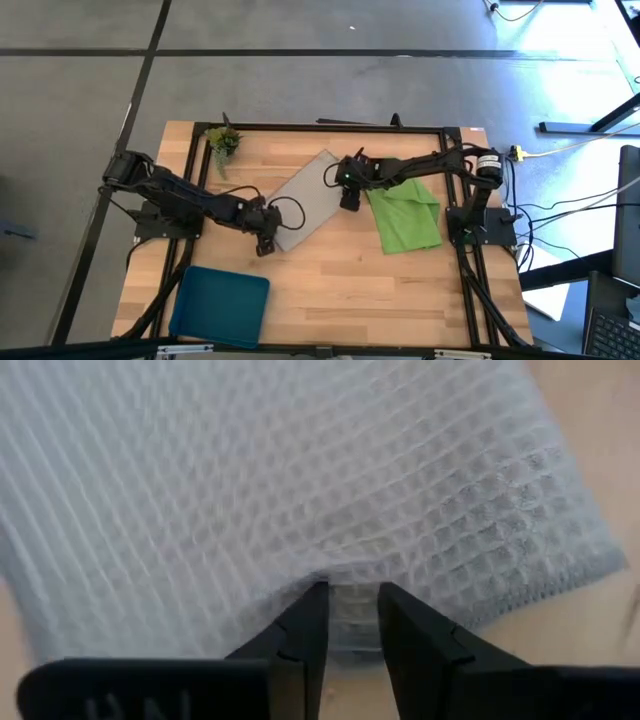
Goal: Fold microfiber towels
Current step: Fold the gray microfiber cloth
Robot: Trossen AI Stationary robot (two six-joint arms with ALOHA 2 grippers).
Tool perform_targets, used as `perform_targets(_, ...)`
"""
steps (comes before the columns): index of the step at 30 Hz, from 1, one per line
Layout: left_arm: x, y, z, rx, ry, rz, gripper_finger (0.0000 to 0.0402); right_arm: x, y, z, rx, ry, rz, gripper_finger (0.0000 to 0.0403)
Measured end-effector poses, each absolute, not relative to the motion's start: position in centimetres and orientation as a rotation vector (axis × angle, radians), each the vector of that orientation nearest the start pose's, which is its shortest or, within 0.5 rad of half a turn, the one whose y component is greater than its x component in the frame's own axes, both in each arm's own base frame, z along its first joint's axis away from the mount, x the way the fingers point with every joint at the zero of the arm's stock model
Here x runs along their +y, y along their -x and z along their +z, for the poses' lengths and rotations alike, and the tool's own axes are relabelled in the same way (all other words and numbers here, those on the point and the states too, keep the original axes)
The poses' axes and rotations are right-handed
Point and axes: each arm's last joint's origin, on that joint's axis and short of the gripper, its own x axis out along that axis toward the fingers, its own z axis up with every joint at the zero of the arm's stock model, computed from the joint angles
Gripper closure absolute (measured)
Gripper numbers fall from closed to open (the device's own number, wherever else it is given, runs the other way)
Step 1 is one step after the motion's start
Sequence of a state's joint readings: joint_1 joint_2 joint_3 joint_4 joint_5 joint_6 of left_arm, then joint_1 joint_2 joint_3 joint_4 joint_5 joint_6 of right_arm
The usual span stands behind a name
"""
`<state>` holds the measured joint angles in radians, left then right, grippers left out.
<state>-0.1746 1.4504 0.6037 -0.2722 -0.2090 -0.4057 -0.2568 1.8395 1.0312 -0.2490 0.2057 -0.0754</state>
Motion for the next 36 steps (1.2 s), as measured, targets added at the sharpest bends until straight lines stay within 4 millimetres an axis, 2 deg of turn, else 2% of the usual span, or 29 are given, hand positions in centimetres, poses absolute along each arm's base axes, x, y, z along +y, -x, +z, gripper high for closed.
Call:
perform_targets(4,-3.6,-23.8,15.6,1.052,0.016,0.335,0.0317,-8.7,-34.0,15.7,1.027,0.039,-0.336,0.0222)
perform_targets(8,-3.1,-23.6,16.3,1.048,-0.074,0.452,0.0317,-6.7,-34.6,16.0,0.986,-0.012,-0.193,0.0222)
perform_targets(12,-2.2,-22.8,15.0,1.099,-0.067,0.512,0.0317,-4.9,-35.0,14.7,0.966,0.001,-0.125,0.0222)
perform_targets(15,-1.7,-21.9,13.9,1.135,-0.037,0.542,0.0317,-4.5,-35.2,13.9,0.96,0.022,-0.14,0.0222)
perform_targets(23,-1.6,-20.5,12.3,1.165,0.051,0.557,0.0318,-5.8,-35.1,12.3,1.014,0.052,-0.242,0.0222)
perform_targets(36,-3.9,-21.1,12.4,1.082,0.166,0.449,0.0318,-10.0,-35.3,11.6,0.949,0.071,-0.316,0.0222)
